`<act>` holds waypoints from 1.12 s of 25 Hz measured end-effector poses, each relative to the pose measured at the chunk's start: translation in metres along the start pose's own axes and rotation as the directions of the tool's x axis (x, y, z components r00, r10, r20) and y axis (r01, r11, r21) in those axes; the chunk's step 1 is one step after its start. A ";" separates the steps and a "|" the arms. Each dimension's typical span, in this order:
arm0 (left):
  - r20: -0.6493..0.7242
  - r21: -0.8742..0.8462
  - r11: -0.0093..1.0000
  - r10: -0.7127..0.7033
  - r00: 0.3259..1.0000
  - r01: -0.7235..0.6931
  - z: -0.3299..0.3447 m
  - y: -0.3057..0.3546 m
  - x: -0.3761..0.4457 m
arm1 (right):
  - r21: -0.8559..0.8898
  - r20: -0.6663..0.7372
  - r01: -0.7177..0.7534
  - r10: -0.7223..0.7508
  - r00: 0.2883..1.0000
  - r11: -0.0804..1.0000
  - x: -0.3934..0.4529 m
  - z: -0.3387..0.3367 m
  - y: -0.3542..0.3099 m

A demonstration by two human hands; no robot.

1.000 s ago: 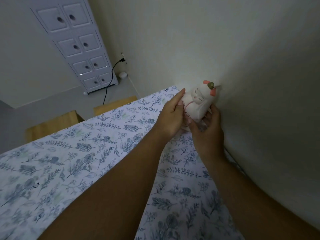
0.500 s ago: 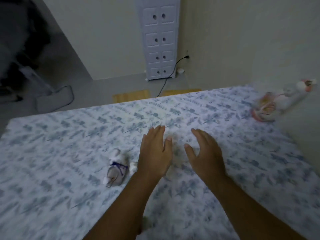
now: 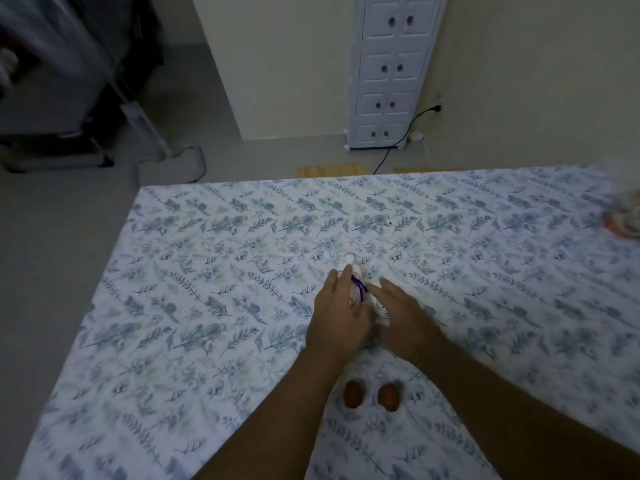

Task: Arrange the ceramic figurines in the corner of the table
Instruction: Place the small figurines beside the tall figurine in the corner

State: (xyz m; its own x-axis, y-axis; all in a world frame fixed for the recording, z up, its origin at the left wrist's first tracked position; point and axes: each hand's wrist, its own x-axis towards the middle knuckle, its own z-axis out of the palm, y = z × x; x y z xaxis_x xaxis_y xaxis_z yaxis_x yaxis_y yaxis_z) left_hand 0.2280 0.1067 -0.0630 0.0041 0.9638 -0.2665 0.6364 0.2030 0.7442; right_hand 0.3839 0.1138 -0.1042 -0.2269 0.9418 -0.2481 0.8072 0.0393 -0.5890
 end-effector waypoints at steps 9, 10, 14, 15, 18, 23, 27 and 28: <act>-0.147 -0.065 0.994 0.079 0.986 -0.089 0.022 0.016 0.019 | 0.245 -0.235 -0.152 0.210 0.949 0.958 -0.033 -0.046 0.041; -0.111 -0.054 0.989 0.129 0.985 -0.136 0.031 0.031 0.024 | 0.264 -0.278 -0.175 0.248 0.928 0.949 -0.041 -0.058 0.057; 0.053 0.000 0.929 0.371 0.927 -0.371 0.109 0.115 0.047 | 0.347 -0.416 -0.272 0.408 0.813 0.897 -0.076 -0.115 0.137; 0.095 -0.001 0.916 0.400 0.912 -0.402 0.133 0.135 0.051 | 0.373 -0.442 -0.288 0.441 0.781 0.882 -0.085 -0.130 0.158; 0.209 -0.038 0.906 0.419 0.883 -0.421 0.212 0.201 0.064 | 0.418 -0.506 -0.320 0.511 0.695 0.850 -0.106 -0.171 0.233; 0.253 -0.053 0.848 0.522 0.815 -0.527 0.323 0.288 0.107 | 0.453 -0.582 -0.358 0.575 0.576 0.817 -0.115 -0.218 0.339; 0.269 -0.003 0.838 0.526 0.807 -0.545 0.375 0.327 0.136 | 0.516 -0.588 -0.312 0.595 0.548 0.798 -0.093 -0.234 0.387; 0.258 -0.004 0.841 0.523 0.812 -0.540 0.381 0.332 0.139 | 0.518 -0.599 -0.294 0.587 0.545 0.803 -0.088 -0.234 0.395</act>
State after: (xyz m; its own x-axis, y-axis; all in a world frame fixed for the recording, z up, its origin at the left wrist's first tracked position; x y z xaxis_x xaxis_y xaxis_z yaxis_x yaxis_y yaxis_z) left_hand 0.7338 0.2424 -0.0864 0.5350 0.8447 0.0147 0.5300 -0.3492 0.7728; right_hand 0.8503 0.1247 -0.1350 0.6765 0.7362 -0.0196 0.4325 -0.4186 -0.7985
